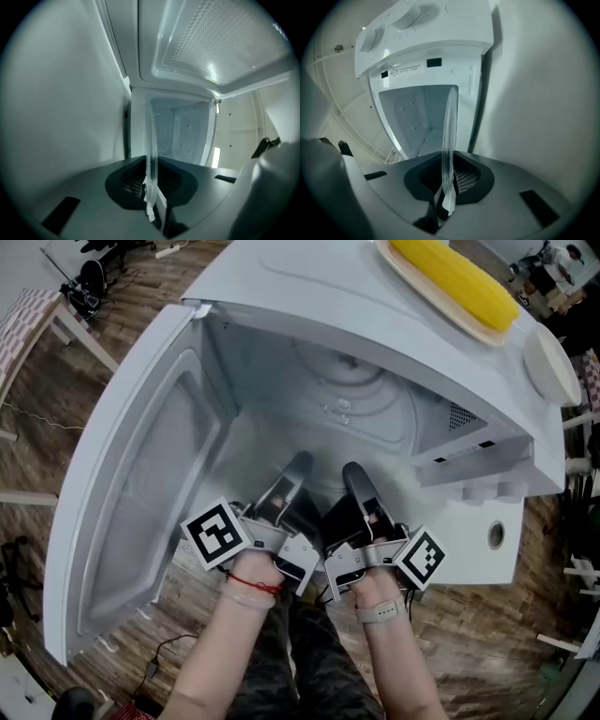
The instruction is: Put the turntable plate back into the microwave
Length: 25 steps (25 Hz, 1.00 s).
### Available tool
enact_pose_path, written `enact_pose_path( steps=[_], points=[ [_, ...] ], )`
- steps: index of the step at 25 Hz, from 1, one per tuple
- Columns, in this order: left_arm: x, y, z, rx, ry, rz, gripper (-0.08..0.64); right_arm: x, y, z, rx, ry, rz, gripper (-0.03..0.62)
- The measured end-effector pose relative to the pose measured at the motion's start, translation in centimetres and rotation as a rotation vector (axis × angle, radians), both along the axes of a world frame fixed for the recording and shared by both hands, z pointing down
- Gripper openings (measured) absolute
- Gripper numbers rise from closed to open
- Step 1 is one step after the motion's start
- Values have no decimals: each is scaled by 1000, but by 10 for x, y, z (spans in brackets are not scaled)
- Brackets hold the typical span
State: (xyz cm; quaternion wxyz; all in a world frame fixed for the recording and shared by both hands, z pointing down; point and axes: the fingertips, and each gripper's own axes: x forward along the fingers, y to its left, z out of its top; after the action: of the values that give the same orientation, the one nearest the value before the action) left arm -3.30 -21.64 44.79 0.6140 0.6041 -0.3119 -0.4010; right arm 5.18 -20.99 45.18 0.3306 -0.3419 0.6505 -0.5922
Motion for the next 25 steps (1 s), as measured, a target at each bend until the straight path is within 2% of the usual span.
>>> enact_pose_path(
  steps=[25],
  points=[
    [-4, 1, -1, 9, -15, -1, 35, -1, -19, 2, -18, -39, -4, 44]
  ],
)
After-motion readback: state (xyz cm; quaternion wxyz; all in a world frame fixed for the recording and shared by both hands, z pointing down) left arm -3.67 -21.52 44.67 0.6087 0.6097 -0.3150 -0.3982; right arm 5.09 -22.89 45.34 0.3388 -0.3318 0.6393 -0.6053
